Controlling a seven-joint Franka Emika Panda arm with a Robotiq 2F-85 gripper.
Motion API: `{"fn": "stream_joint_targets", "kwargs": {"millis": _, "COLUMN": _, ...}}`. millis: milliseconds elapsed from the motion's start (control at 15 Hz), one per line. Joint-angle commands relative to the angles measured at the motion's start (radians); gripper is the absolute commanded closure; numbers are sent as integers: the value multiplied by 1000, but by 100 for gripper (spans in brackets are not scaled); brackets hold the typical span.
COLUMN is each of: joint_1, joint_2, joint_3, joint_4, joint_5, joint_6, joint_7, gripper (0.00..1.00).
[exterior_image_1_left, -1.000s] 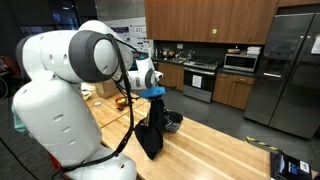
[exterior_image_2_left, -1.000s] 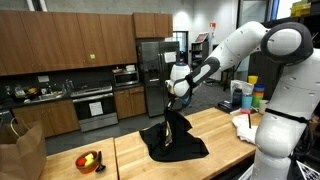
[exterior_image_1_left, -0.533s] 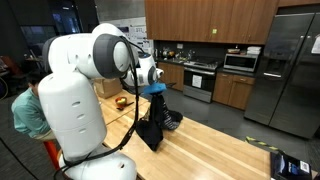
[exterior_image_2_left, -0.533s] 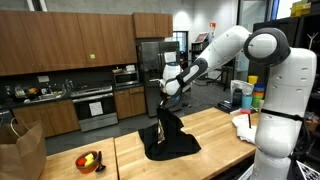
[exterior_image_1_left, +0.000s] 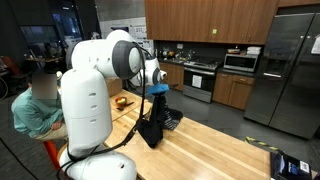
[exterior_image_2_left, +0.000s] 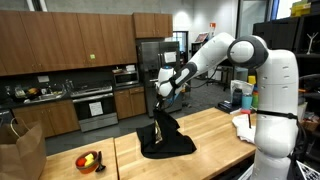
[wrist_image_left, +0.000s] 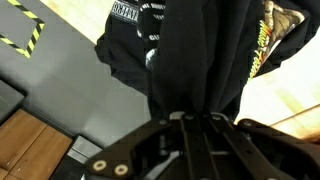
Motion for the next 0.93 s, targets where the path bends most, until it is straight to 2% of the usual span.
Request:
{"fn": "stream_joint_targets", "kwargs": {"millis": 0, "joint_1": -18, "joint_2": 91, "joint_3": 10, "joint_4": 86, "joint_5": 6, "joint_6": -67, "joint_7": -23, "gripper": 98}}
{"fn": "stream_joint_targets", "kwargs": {"millis": 867, "joint_1": -13, "joint_2": 302, "joint_3": 2, "joint_4": 204, "joint_5": -23, "joint_6": -91, "joint_7": 3, "gripper": 98}}
